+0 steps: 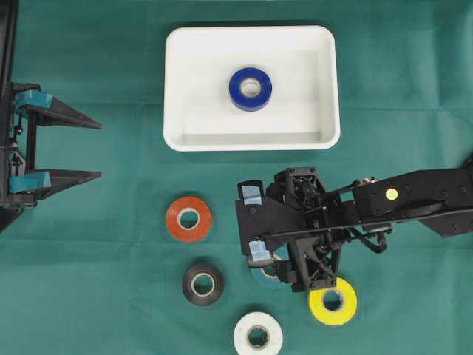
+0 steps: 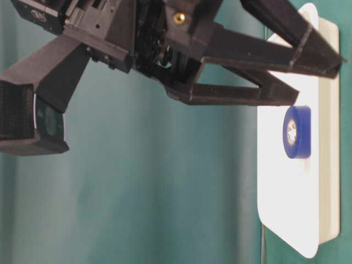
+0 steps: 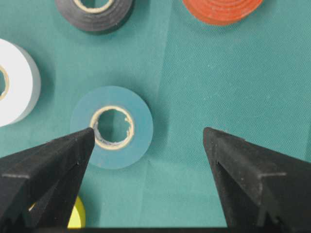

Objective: Pick up the tape from a random location and place it into the white case.
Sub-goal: 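Move the open right gripper over the dark teal tape roll, then lower the right gripper into the teal roll's hole and close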

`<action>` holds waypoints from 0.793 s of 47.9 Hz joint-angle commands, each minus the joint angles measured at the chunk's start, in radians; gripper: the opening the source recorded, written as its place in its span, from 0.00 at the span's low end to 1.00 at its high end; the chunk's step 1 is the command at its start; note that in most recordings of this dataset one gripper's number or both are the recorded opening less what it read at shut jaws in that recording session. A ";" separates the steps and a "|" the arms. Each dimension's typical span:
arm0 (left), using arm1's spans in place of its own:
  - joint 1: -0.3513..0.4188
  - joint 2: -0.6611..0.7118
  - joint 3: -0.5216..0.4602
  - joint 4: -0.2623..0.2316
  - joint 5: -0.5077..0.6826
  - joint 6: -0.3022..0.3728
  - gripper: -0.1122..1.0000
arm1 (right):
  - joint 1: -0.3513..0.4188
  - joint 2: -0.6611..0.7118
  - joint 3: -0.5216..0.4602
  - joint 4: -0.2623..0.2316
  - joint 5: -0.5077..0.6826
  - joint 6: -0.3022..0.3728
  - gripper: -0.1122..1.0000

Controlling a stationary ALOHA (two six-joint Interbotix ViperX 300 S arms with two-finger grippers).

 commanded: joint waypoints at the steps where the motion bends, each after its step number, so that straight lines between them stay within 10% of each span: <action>1: -0.002 0.008 -0.014 -0.002 -0.006 0.000 0.96 | -0.002 -0.005 -0.018 -0.002 -0.009 0.002 0.90; 38: -0.002 0.008 -0.012 -0.002 -0.008 0.000 0.96 | -0.002 0.126 0.081 -0.003 -0.227 0.002 0.90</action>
